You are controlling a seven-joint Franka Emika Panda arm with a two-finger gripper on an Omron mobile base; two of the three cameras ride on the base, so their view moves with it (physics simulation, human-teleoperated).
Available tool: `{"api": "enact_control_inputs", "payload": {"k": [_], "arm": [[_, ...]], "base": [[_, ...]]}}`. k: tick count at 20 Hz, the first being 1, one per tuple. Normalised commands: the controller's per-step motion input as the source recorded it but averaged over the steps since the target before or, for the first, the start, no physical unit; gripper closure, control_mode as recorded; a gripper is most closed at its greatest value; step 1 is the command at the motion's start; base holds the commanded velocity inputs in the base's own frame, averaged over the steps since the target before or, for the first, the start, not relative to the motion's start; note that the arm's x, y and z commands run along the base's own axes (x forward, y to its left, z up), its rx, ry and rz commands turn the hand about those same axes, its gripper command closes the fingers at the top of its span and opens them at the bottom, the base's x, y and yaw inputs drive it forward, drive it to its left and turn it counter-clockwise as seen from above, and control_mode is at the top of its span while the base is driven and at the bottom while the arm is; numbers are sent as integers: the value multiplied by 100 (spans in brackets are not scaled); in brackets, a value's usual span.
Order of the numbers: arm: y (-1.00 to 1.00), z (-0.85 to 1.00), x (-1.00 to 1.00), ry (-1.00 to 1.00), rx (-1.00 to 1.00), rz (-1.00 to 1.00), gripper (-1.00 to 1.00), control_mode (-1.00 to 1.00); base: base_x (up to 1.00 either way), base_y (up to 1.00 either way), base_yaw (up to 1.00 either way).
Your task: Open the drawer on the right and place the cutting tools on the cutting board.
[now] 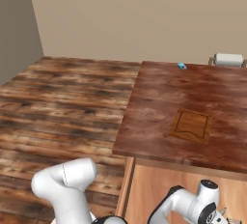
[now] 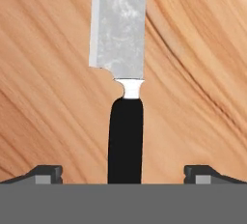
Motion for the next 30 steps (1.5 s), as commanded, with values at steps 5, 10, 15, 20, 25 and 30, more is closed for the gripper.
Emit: {"api": "enact_control_inputs", "payload": {"k": [5, 10, 15, 20, 25, 30], "arm": [[0, -43, 0, 0, 0, 0, -100, -100], [-1, -22, -9, 0, 0, 0, 100, -100], [-7, -1, -42, -1, 0, 0, 100, -100], [-2, 0, -35, 0, 0, 0, 100, -100], [1, 50, -19, -6, 0, 0, 100, -100], [21, 100, -11, -9, 0, 0, 100, -100]], "base": [[0, 0, 0], [0, 0, 0], [0, 0, 0], [0, 0, 0], [0, 0, 0], [0, 0, 0]]}}
